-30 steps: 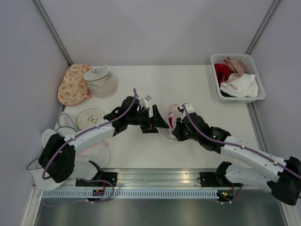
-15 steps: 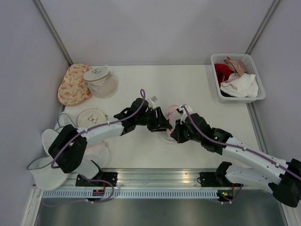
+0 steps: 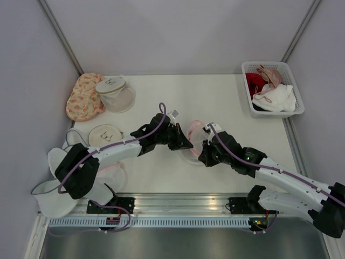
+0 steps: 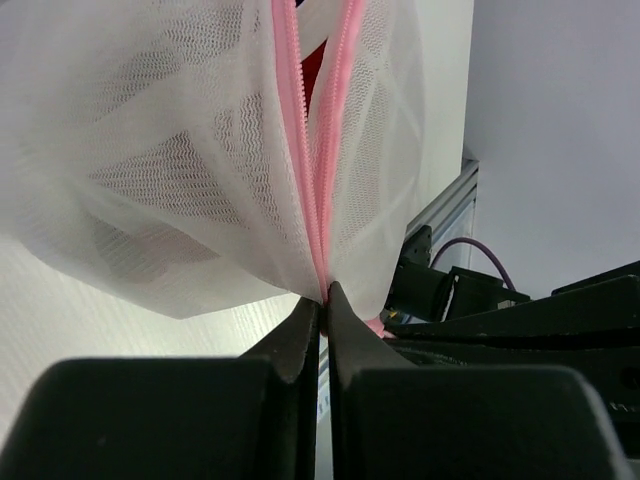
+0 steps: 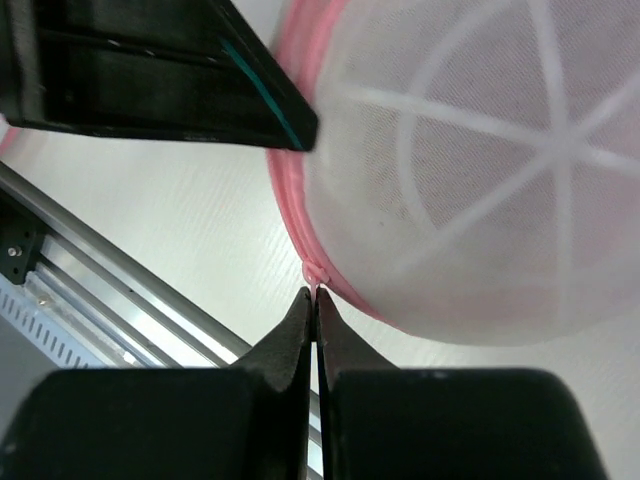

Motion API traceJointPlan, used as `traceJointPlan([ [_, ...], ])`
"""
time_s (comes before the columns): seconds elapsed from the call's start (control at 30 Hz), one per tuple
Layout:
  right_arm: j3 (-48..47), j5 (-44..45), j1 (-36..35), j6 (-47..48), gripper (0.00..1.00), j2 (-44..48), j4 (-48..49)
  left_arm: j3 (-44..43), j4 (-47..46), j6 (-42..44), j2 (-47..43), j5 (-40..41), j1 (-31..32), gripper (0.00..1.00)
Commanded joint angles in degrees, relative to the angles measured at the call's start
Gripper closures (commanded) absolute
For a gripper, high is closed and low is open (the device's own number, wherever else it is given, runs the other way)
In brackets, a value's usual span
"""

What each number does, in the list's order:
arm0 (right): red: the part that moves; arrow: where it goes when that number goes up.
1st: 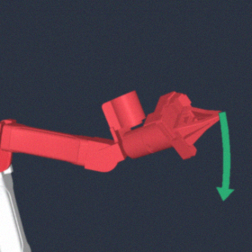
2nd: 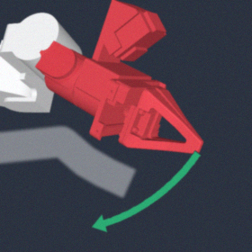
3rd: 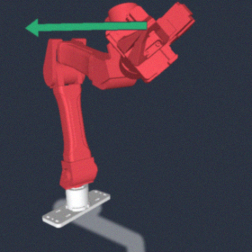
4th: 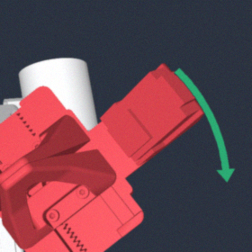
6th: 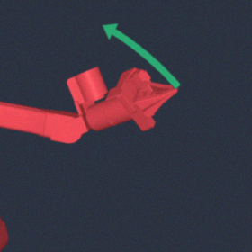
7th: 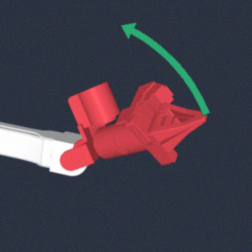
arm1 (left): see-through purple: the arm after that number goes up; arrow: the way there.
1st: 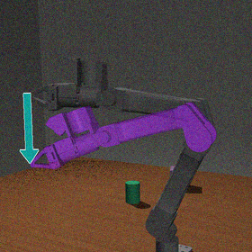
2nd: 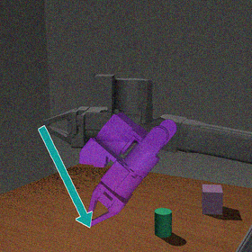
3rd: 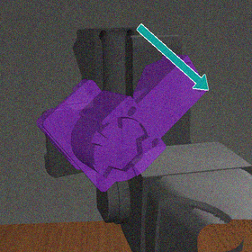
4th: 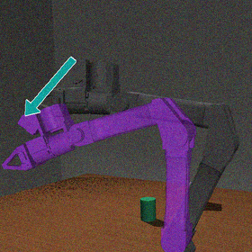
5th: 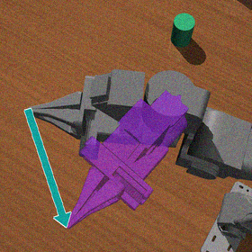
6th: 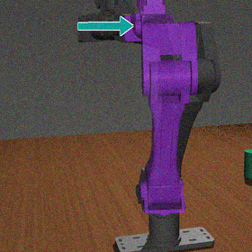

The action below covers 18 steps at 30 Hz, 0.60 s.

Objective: Unzip the laundry bag and remove the bra

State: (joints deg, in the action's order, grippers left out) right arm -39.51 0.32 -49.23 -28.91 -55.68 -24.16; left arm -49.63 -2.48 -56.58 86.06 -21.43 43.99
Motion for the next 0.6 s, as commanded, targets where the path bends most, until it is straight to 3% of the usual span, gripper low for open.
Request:
traceJointPlan([
  [0.0,0.6,3.1,0.0,-1.1,0.99,2.3,-7.9,1.4,1.1,0.2,-3.9,5.1,-0.7,0.98],
  [0.13,1.3,6.5,-0.2,-3.7,1.00,4.7,-11.7,2.9,1.3,-0.4,-5.7,6.0,-1.4,0.98],
  [0.37,-1.0,17.0,-0.1,-9.1,1.00,0.1,-17.1,4.0,1.4,-0.8,-7.7,5.4,-2.1,0.98],
  [0.43,-1.2,17.4,-0.1,-9.1,1.00,-0.7,-16.8,4.3,1.0,-0.9,-8.7,5.0,-2.1,0.83],
  [0.47,-1.1,17.3,-0.1,-9.3,1.00,-0.9,-16.5,4.5,0.6,-0.7,-9.1,5.0,-2.1,0.69],
  [0.5,-0.9,17.4,-0.2,-9.5,1.00,-0.9,-16.3,5.0,0.2,-0.5,-9.4,5.0,-2.1,0.41],
  [0.57,-0.7,17.8,-0.2,-9.9,1.00,-0.6,-16.4,5.5,-0.7,-0.3,-10.6,5.6,-2.2,0.13],
])
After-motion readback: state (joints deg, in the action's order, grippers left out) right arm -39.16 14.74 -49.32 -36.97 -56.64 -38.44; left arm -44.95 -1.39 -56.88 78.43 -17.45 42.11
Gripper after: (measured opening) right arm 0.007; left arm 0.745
